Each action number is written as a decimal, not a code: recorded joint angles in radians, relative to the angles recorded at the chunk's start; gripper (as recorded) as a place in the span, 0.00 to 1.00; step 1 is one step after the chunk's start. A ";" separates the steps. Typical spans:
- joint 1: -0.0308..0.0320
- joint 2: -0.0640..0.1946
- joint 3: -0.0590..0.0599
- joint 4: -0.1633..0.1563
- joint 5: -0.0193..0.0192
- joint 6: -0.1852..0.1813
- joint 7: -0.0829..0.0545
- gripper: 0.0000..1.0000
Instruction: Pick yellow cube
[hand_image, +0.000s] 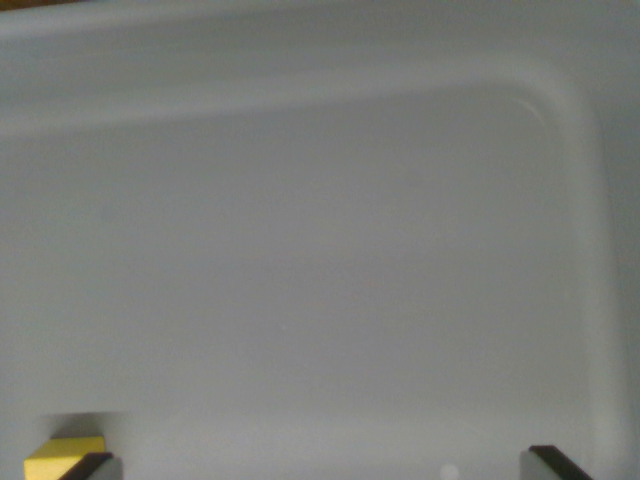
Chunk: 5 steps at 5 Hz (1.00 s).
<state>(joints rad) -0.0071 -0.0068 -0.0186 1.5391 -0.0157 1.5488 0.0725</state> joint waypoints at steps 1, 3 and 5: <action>0.0000 0.000 0.000 0.000 0.0000 0.000 0.000 0.00; 0.0060 0.005 0.006 -0.022 -0.0003 -0.026 0.011 0.00; 0.0130 0.011 0.014 -0.047 -0.0006 -0.055 0.023 0.00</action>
<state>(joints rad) 0.0059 0.0044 -0.0047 1.4922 -0.0163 1.4934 0.0960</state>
